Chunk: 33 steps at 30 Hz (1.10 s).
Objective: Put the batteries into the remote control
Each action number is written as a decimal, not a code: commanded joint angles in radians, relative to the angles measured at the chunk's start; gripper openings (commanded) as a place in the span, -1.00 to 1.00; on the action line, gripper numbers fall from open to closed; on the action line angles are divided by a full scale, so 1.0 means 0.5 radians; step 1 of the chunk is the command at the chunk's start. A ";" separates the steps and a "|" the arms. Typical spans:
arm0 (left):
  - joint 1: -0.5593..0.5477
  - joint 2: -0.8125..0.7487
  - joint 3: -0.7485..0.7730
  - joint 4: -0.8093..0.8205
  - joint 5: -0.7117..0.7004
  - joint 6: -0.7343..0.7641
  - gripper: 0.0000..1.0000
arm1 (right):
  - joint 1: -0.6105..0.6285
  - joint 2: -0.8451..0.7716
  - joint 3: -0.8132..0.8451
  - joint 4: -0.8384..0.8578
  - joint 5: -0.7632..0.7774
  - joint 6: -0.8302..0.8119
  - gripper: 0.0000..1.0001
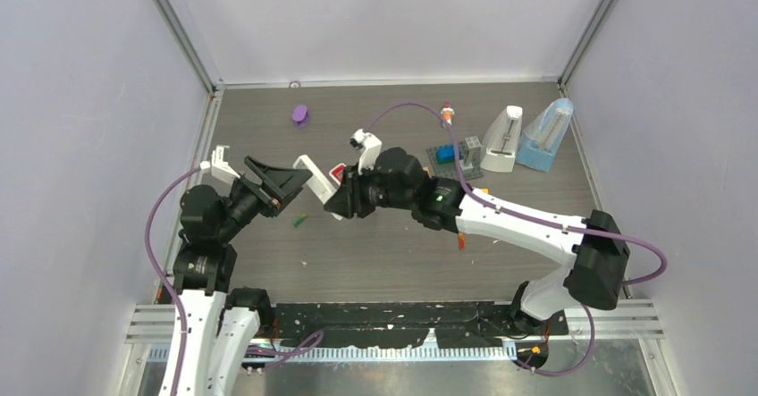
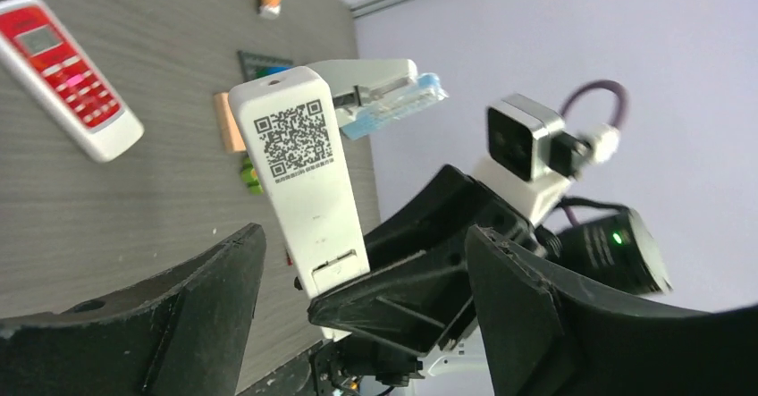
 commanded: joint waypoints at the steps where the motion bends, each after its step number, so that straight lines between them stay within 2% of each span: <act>1: -0.005 -0.052 -0.079 0.446 0.147 -0.035 0.69 | -0.133 -0.185 -0.151 0.461 -0.535 0.283 -0.71; 6: -0.004 -0.039 -0.140 0.629 0.236 -0.071 0.78 | -0.214 -0.233 -0.287 0.857 -0.807 0.574 -0.70; 11: -0.007 0.026 -0.192 0.906 0.343 -0.168 0.78 | -0.219 -0.179 -0.300 1.046 -0.934 0.723 -0.70; 13: -0.008 0.046 -0.240 1.018 0.350 -0.217 0.65 | -0.220 -0.150 -0.316 1.166 -0.984 0.792 -0.69; 16: -0.007 0.071 -0.326 1.189 0.348 -0.300 0.34 | -0.220 -0.100 -0.325 1.264 -1.046 0.892 -0.66; 19: -0.008 0.084 -0.363 1.275 0.347 -0.335 -0.16 | -0.221 -0.056 -0.345 1.360 -1.083 0.965 -0.65; 24: -0.006 0.059 -0.373 1.231 0.313 -0.254 -0.95 | -0.230 -0.015 -0.406 1.390 -1.055 1.038 -0.63; 27: -0.008 0.049 -0.357 1.105 0.263 -0.145 -1.00 | -0.244 0.012 -0.493 1.438 -1.016 1.101 -0.53; 33: -0.007 0.066 -0.330 1.036 0.154 -0.076 -1.00 | -0.278 0.060 -0.744 1.726 -0.974 1.278 -0.13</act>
